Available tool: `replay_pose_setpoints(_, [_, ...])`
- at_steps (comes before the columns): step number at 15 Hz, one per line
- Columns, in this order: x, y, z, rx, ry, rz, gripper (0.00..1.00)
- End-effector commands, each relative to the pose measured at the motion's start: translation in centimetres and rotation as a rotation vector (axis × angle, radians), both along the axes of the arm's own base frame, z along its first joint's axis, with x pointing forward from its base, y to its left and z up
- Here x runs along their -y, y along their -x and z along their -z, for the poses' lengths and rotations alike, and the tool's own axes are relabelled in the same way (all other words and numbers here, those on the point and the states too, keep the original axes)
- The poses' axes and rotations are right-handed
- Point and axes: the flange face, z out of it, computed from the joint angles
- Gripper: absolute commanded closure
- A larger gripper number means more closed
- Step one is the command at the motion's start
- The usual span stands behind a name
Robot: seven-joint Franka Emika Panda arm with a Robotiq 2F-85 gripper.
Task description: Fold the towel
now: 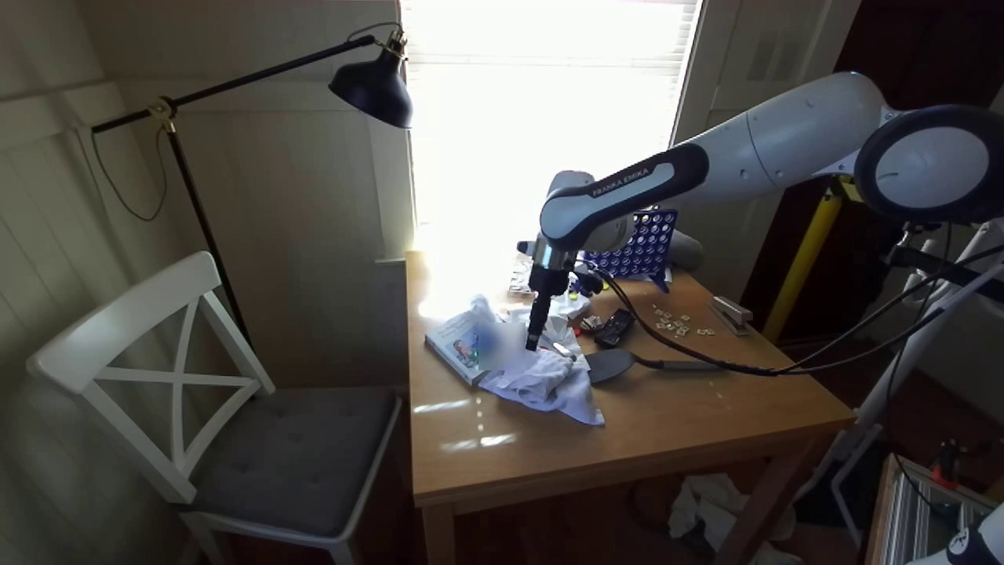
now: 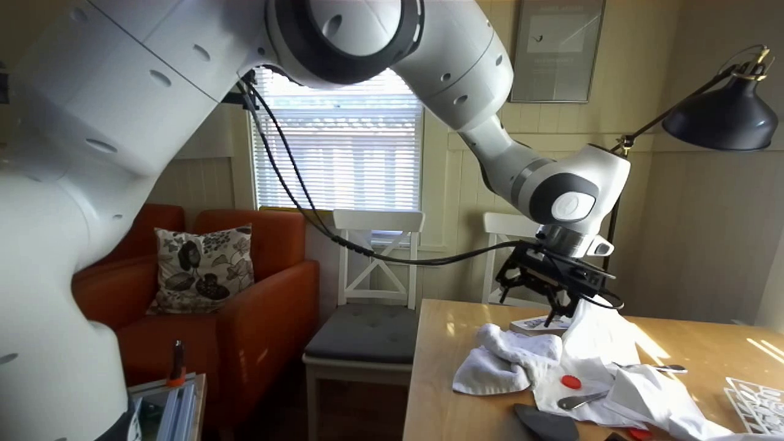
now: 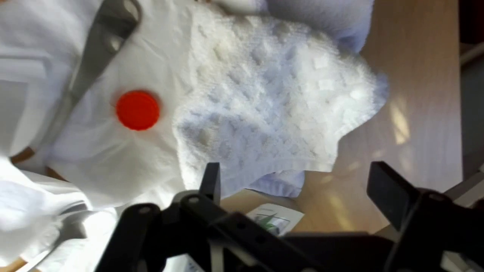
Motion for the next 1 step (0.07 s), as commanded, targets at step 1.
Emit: replay_pose_setpoints(1, [0.77, 0.16, 0.41, 0.010, 0.009, 0.028, 0.00])
